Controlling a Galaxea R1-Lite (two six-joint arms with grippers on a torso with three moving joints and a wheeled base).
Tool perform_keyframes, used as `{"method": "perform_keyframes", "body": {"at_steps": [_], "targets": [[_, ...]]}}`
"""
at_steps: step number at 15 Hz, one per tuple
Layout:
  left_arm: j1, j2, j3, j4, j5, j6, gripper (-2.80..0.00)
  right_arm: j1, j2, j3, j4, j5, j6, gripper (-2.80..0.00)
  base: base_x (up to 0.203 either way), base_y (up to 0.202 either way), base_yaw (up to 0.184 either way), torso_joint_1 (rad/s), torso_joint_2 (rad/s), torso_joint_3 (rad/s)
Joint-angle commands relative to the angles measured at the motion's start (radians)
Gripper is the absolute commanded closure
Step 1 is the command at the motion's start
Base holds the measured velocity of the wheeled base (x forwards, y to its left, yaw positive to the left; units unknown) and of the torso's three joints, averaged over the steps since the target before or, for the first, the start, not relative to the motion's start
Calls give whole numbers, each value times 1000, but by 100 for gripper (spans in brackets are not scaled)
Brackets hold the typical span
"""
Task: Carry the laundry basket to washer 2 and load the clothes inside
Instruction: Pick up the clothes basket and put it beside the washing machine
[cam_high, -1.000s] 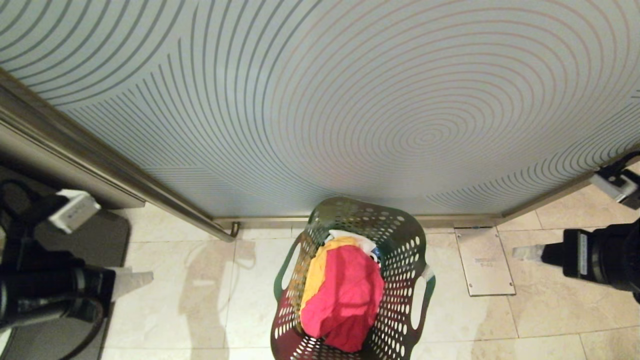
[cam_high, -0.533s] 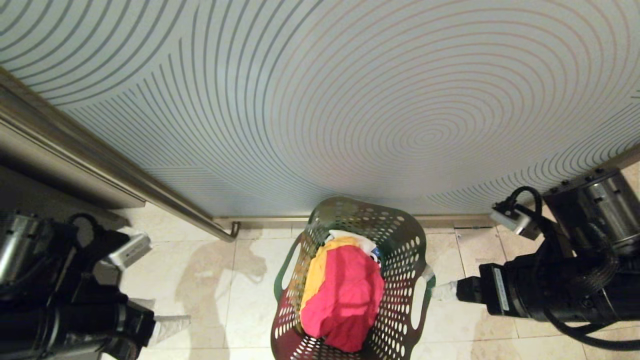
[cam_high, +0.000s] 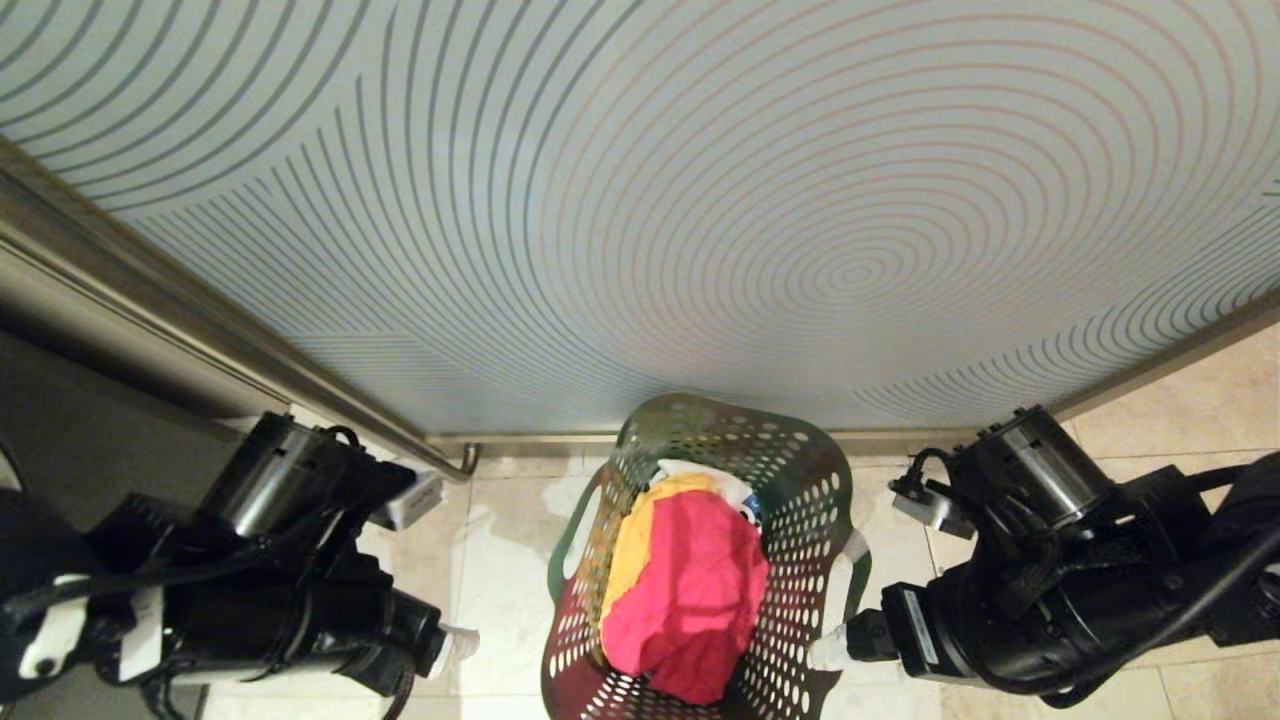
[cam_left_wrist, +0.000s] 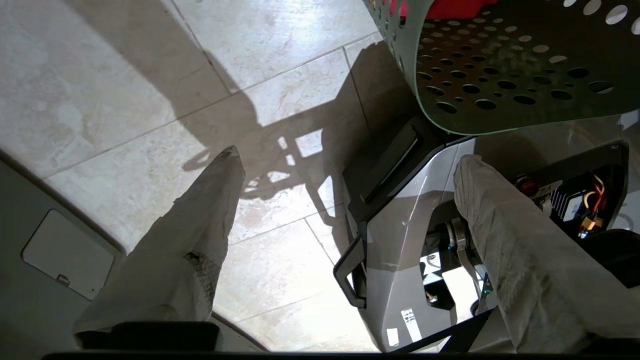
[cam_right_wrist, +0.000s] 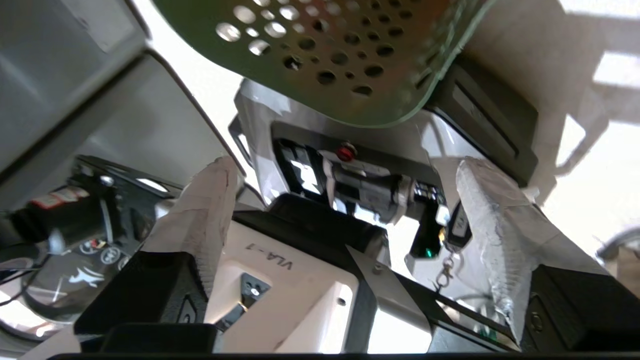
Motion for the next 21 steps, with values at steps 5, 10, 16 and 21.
{"method": "perform_keyframes", "body": {"at_steps": [5,10,16,21], "targets": [[-68,159,11,-168,46,-60,-280,-18,44,50,47,-8,-3,-280,0,0,0,0,0,0],[-128,270,22,-330,134,-136,-280,-69,92,94,47,-190,-78,-280,0,0,0,0,0,0],[-130,284,-12,-357,139,-133,-280,-150,127,80,42,-234,-84,-280,0,0,0,0,0,0],[-157,295,-32,-386,182,-105,-280,-201,118,70,36,-234,-83,-280,0,0,0,0,0,0]]}}
